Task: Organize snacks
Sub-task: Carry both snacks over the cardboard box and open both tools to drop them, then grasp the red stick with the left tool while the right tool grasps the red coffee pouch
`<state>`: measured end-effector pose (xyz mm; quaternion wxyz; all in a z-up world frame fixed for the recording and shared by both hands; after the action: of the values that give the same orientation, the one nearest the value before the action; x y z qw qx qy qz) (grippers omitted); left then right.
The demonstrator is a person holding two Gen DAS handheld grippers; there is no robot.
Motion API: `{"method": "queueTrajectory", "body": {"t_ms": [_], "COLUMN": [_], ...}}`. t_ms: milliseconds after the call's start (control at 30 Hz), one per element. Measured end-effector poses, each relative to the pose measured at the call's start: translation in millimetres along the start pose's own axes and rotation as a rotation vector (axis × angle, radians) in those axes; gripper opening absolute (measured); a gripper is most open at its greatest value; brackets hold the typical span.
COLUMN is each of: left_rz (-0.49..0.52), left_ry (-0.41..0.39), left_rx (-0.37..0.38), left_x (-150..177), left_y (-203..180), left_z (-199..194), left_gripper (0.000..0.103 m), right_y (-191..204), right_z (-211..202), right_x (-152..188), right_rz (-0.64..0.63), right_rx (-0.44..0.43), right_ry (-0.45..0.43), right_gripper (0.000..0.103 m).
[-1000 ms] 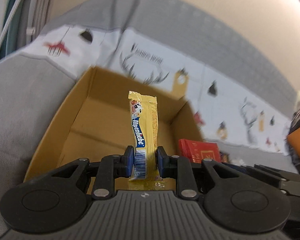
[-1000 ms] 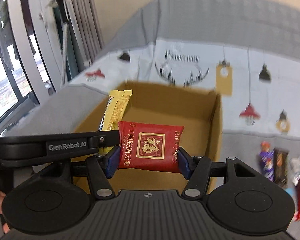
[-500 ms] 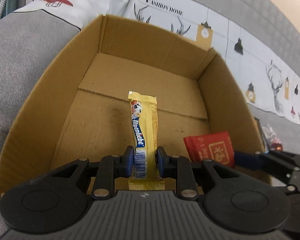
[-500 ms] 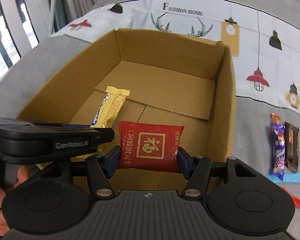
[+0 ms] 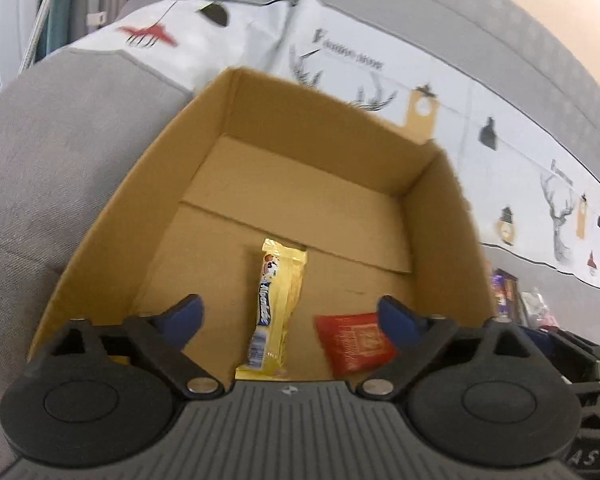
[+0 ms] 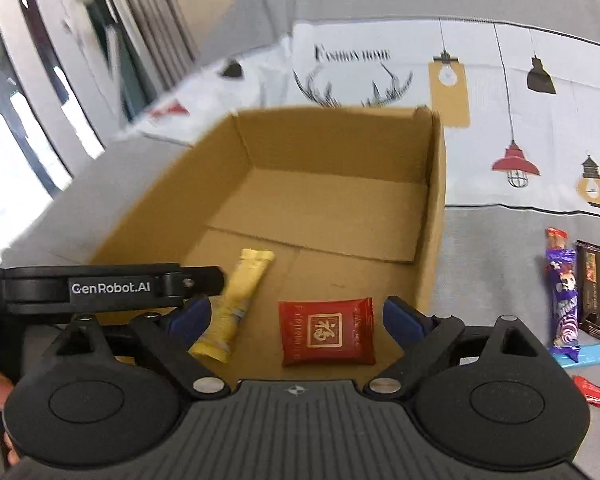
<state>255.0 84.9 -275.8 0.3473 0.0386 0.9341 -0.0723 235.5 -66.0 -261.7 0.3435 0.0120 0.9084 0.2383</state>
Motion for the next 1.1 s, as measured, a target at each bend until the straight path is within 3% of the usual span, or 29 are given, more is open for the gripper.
{"method": "queueTrajectory", "body": {"t_ms": [67, 100, 300, 433, 600, 700, 800, 900, 967, 1033, 1100], "left_rz": [0.042, 0.069, 0.213, 0.311, 0.436, 0.555, 0.662, 0.716, 0.754, 0.825, 0.906], "left_ry": [-0.036, -0.050, -0.115, -0.140, -0.185, -0.194, -0.171, -0.108, -0.076, -0.068, -0.095], "left_rx": [-0.009, -0.006, 0.070, 0.145, 0.262, 0.248, 0.215, 0.287, 0.344, 0.403, 0.408], "left_x": [-6, -9, -12, 0, 25, 41, 54, 74, 87, 100, 109], "left_y": [-19, -32, -120, -180, -243, -271, -293, -312, -322, -335, -344], "left_z": [-11, -16, -36, -37, -30, -7, 24, 60, 77, 92, 104], "left_gripper": [0.100, 0.101, 0.101, 0.101, 0.101, 0.101, 0.101, 0.087, 0.063, 0.053, 0.050], "right_y": [-7, -14, -78, -144, -227, -269, -283, -291, -292, -293, -298], "right_z": [-18, -26, -79, -119, -155, -168, -168, -146, -136, -129, -126], "right_x": [-3, -5, -2, 11, 37, 41, 37, 41, 43, 42, 43], "right_rz": [0.003, 0.000, 0.081, 0.117, 0.201, 0.361, 0.354, 0.352, 0.331, 0.318, 0.305], "right_rx": [-0.019, 0.002, 0.034, 0.180, 0.324, 0.374, 0.447, 0.438, 0.426, 0.402, 0.401], "right_ry": [-0.039, -0.064, -0.142, -0.221, -0.237, -0.255, -0.289, -0.208, -0.168, -0.143, -0.118], "right_gripper": [0.095, 0.102, 0.102, 0.102, 0.102, 0.101, 0.101, 0.101, 0.100, 0.100, 0.100]}}
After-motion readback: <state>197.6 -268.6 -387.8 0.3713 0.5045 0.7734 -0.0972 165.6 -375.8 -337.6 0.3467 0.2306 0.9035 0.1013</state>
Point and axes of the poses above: each gripper's, at about its wrist camera, not at the fingertips, and z roughly the way its jaws point, y to its left, x to its underside, the point moved 9 cm from there along z, roughly the way its jaws point, and after that the axes turned 8 degrees about z, right-handed, at the moved point
